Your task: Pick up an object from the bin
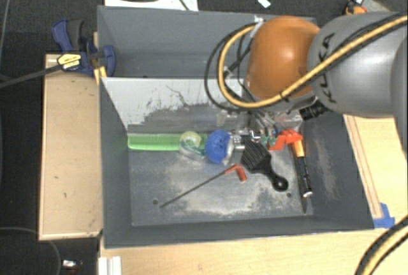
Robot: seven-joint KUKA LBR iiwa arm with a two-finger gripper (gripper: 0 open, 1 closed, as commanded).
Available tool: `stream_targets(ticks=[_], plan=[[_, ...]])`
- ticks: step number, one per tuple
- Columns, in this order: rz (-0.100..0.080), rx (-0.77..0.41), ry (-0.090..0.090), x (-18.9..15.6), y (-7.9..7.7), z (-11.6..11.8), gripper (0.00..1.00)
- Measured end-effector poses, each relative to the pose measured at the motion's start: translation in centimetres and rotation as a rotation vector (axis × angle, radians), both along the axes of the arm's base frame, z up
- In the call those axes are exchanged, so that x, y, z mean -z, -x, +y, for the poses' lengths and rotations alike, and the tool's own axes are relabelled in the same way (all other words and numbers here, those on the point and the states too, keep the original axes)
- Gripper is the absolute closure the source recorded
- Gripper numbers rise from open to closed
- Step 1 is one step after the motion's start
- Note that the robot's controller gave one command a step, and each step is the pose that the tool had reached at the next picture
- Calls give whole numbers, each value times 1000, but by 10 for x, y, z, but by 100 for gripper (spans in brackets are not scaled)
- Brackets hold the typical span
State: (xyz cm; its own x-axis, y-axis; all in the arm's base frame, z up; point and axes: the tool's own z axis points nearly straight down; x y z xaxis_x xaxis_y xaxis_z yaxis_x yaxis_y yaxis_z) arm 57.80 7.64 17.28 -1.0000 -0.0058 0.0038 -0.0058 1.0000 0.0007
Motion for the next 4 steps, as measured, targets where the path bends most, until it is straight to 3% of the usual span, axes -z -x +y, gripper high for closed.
stream_targets(ticks=[1,3,4], plan=[[-7,2,-1,-4,-2,0,0],[-17,260,-4,102,-6,-8,0],[-19,231,-2,100,0,-3,0]])
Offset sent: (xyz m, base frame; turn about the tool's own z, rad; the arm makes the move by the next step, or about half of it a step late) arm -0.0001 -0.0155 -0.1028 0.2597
